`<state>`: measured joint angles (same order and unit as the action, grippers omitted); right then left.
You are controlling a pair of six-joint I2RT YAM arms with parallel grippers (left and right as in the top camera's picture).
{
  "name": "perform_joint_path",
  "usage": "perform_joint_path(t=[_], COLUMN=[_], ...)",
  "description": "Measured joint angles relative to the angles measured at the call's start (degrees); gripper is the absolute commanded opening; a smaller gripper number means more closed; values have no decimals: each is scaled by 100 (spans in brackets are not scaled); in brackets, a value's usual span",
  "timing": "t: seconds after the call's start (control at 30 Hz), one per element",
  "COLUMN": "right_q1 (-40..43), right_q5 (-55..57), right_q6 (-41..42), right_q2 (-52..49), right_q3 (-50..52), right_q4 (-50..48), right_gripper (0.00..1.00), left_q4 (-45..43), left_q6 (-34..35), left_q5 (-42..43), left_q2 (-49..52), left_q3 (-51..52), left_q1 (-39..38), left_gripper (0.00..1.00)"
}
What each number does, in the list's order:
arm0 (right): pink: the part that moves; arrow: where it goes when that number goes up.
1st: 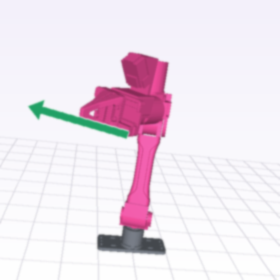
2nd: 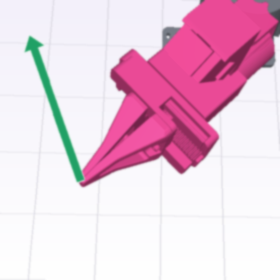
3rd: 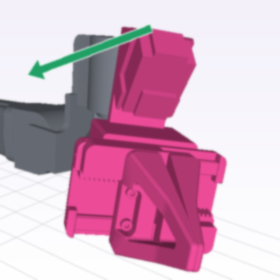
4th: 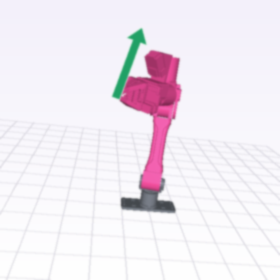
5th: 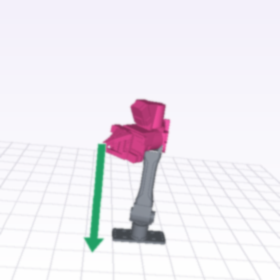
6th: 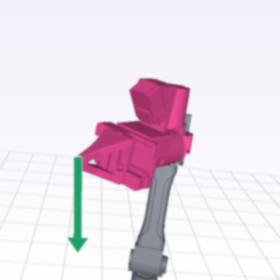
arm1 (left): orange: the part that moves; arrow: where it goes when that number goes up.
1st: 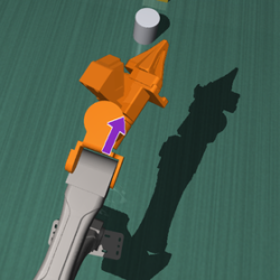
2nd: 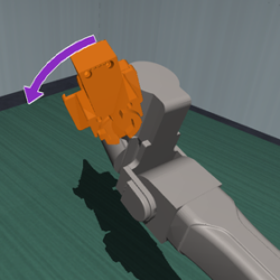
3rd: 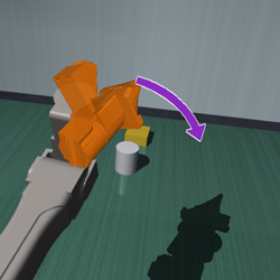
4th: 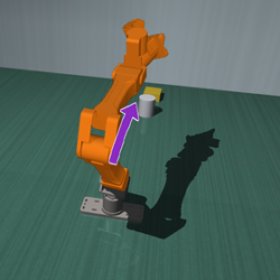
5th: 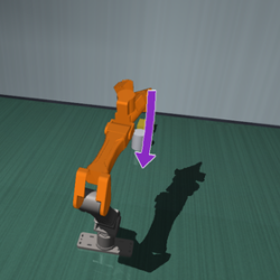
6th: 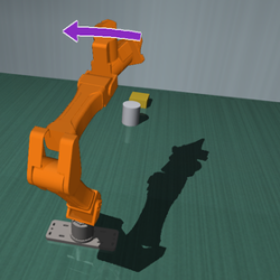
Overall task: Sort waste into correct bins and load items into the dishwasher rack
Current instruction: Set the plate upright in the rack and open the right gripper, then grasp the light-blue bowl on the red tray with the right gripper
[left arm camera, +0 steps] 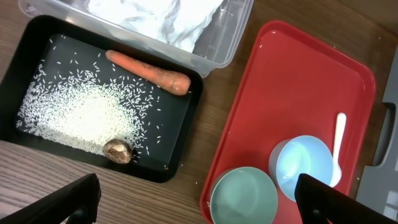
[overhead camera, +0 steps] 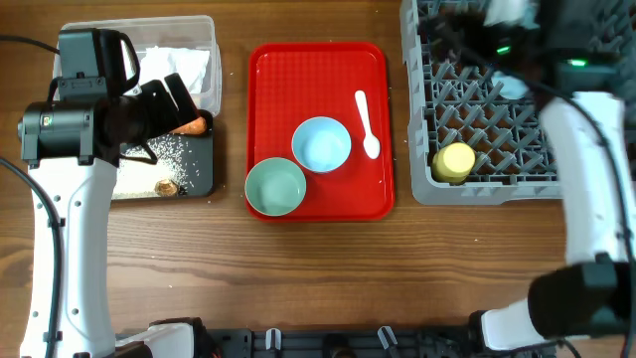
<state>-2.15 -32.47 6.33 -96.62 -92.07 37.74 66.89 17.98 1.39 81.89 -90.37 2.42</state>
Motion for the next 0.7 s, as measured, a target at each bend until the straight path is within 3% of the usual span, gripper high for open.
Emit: perform_joint_path(t=[0.27, 0.47, 0.6, 0.7], right_q1=[-1357, -1871, -1971, -2002], right_q5=[560, 1298, 1587, 1650], right_q6=[579, 796, 892, 909], right_q2=[-494, -826, -1189, -1508], right_q3=[831, 1113, 1139, 1139], right_q4=[57, 48, -15, -68], right_gripper=[89, 76, 58, 52], left_q4=[0, 0, 0, 0], left_q6=[0, 0, 0, 0], left_q5=[0, 0, 0, 0], left_q2=[0, 0, 0, 0], left_q3=[0, 0, 0, 0], left_q1=[0, 0, 0, 0], left_gripper=[100, 100, 100, 100])
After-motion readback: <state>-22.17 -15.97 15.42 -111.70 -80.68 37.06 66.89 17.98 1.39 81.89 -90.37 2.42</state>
